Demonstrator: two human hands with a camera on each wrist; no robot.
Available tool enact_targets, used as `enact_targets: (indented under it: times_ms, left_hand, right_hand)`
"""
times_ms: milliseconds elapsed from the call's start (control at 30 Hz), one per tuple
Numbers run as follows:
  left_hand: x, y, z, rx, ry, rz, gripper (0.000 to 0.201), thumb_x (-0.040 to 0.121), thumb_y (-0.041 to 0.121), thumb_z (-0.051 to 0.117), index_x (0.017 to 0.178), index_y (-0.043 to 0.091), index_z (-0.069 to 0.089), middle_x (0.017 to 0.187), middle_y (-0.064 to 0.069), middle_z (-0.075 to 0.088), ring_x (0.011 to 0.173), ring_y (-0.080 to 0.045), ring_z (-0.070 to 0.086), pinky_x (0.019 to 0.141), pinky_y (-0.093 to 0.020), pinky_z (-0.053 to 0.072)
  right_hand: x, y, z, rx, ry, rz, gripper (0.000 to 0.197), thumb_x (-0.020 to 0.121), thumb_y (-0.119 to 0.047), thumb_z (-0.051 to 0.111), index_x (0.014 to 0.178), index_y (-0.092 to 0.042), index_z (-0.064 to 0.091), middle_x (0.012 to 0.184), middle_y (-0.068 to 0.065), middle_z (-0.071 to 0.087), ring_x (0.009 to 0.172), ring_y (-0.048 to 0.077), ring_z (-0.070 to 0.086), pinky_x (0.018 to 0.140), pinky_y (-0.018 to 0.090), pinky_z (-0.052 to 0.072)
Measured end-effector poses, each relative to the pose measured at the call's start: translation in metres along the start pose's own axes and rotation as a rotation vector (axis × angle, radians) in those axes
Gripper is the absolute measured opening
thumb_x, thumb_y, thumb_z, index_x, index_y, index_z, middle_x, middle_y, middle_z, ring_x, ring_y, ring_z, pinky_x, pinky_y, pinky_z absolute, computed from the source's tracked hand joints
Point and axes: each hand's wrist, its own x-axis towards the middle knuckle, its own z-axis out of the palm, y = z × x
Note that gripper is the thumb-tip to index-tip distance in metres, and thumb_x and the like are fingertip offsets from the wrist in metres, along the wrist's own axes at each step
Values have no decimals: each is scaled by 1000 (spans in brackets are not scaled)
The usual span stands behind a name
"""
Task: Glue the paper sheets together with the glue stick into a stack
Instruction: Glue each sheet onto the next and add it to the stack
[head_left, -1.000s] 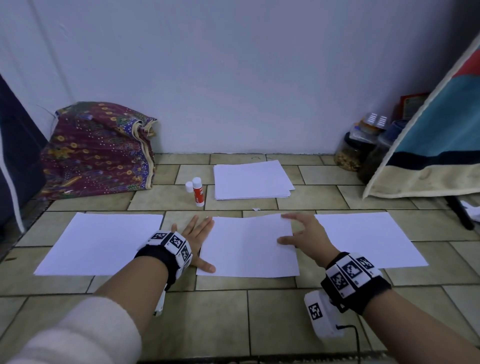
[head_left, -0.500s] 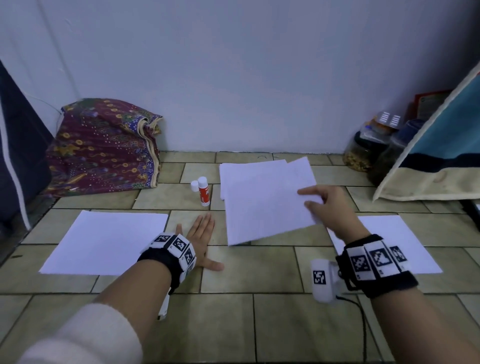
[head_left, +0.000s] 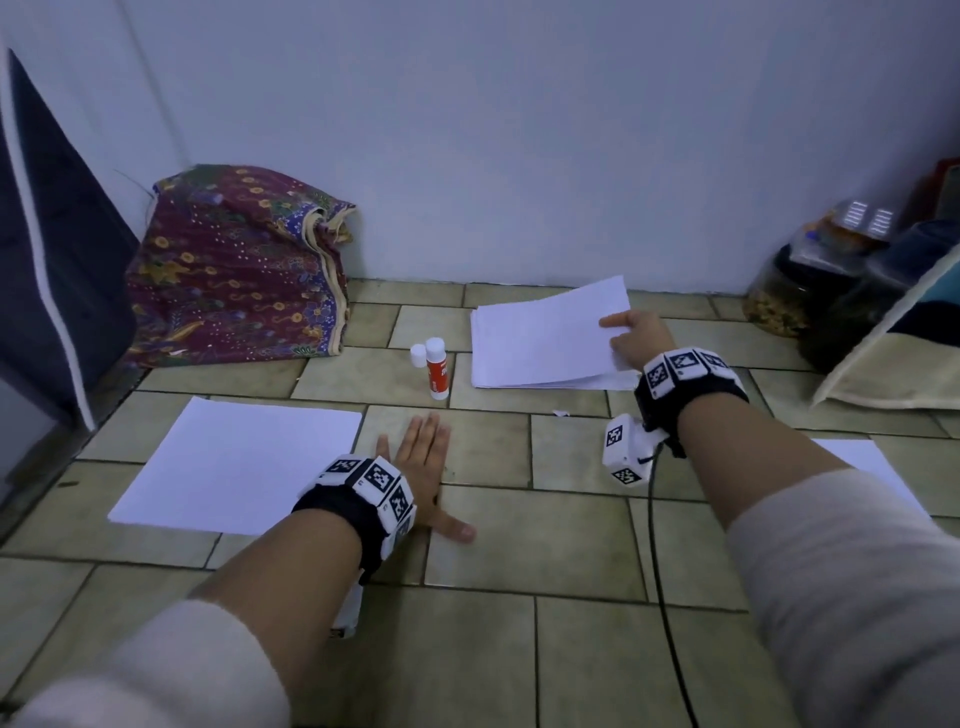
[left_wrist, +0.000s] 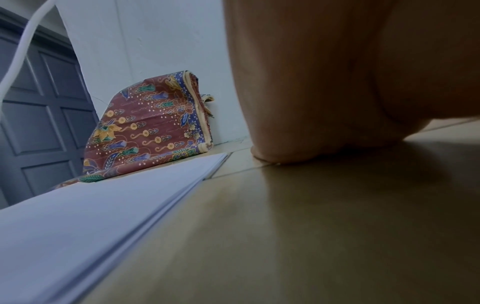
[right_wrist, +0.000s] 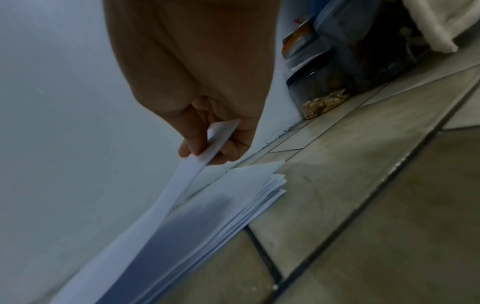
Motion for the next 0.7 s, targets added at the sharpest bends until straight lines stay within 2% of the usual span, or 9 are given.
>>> enact_targets:
  times_ms: [100, 167, 233, 333, 400, 467, 533, 600, 700]
  left_hand:
    - [1, 1, -1, 15, -2, -7, 134, 70, 74, 63, 147, 8, -25, 154, -7, -33, 143, -24, -28, 114, -55, -11]
    - [0, 1, -1, 23, -14, -7, 133, 71, 73, 62, 147, 8, -25, 154, -7, -33, 143, -25, -28, 114, -55, -10]
    - [0, 1, -2, 23, -17, -8, 134, 70, 73, 63, 147, 9, -25, 154, -7, -33, 143, -25, -28, 114, -55, -11]
    - [1, 2, -2, 23, -16, -13, 134, 70, 73, 63, 147, 9, -26, 154, -7, -33, 143, -25, -28, 115, -55, -10]
    - [0, 2, -2, 23, -16, -13, 134, 70, 73, 63, 147, 9, -26, 154, -6, -33, 143, -25, -28, 115, -55, -10]
    - [1, 1, -2, 19, -15, -10, 134, 70, 73, 63, 148, 9, -25, 154, -6, -34, 143, -24, -28, 115, -54, -11]
    - [2, 0, -1, 20, -11, -10, 134, 70, 73, 63, 148, 9, -25, 154, -6, -33, 143, -24, -28, 114, -54, -11]
    - [2, 0, -1, 22, -8, -12, 135, 69, 74, 64, 148, 9, -25, 154, -6, -33, 143, -24, -28, 114, -54, -10]
    - [2, 0, -1, 11, -11, -11, 134, 70, 73, 64, 148, 9, -25, 154, -5, -34, 143, -23, -29, 115, -53, -10]
  right_hand:
    - [5, -1, 10, -196, -45, 5, 42, 92, 3, 39, 125, -14, 58, 131, 10, 53, 116, 27, 53, 80, 22, 36]
    - [7, -1, 15, -320, -72, 2, 41, 93, 1, 42, 129, -14, 54, 134, 11, 50, 118, 27, 52, 83, 24, 38]
    - [7, 1, 19, -412, -95, -5, 40, 92, -4, 47, 131, -15, 51, 136, 12, 46, 119, 28, 50, 90, 28, 40]
    - [3, 3, 23, -551, -105, 0, 43, 89, -11, 49, 131, -21, 50, 139, 14, 39, 122, 31, 46, 100, 37, 42]
    - [-1, 3, 25, -653, -107, 10, 43, 91, -14, 45, 132, -26, 48, 141, 14, 34, 126, 33, 40, 102, 39, 38]
    - [-6, -1, 23, -724, -115, 9, 42, 96, -20, 42, 137, -28, 44, 143, 10, 36, 133, 34, 31, 107, 40, 28]
    - [-13, -7, 17, -764, -119, -2, 43, 100, -29, 38, 143, -21, 38, 147, 7, 36, 138, 34, 25, 113, 40, 21]
    - [-23, -10, 9, -716, -170, -1, 54, 101, -39, 37, 145, -8, 32, 150, 14, 31, 140, 32, 22, 112, 36, 21]
    - [-50, -4, 3, -675, -271, -13, 81, 90, -58, 50, 145, -2, 29, 150, 17, 30, 140, 31, 25, 110, 38, 26]
